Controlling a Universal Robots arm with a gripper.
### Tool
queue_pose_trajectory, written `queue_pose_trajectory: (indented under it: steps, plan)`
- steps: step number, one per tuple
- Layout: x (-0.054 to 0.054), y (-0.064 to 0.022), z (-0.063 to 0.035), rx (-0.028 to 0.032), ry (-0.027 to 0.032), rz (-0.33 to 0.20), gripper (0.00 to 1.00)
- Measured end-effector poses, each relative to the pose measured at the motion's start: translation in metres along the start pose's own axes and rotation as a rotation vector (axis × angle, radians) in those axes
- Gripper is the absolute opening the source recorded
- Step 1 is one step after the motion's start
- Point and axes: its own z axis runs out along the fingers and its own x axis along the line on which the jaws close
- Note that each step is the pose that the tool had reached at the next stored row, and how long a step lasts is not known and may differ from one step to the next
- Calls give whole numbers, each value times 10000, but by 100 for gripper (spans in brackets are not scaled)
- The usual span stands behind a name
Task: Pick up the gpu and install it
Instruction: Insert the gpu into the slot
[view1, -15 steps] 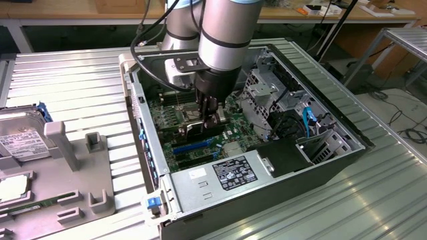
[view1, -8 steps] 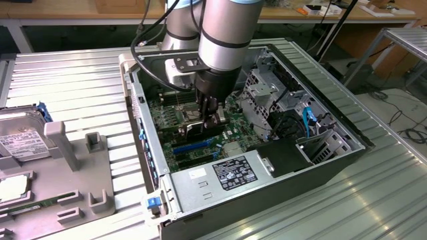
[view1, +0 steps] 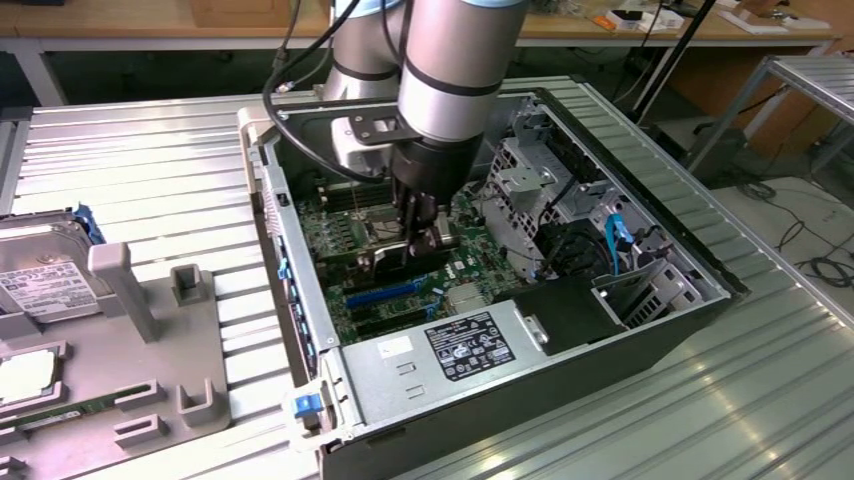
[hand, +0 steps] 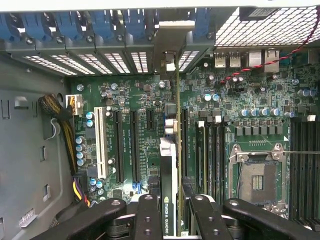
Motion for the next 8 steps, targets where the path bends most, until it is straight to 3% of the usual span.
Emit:
queue_pose_trajectory:
  steps: [4,8]
  plan:
    - [0,-16,-1,-53,69,3,27]
    - [0,-15,0,-58,71,16,27]
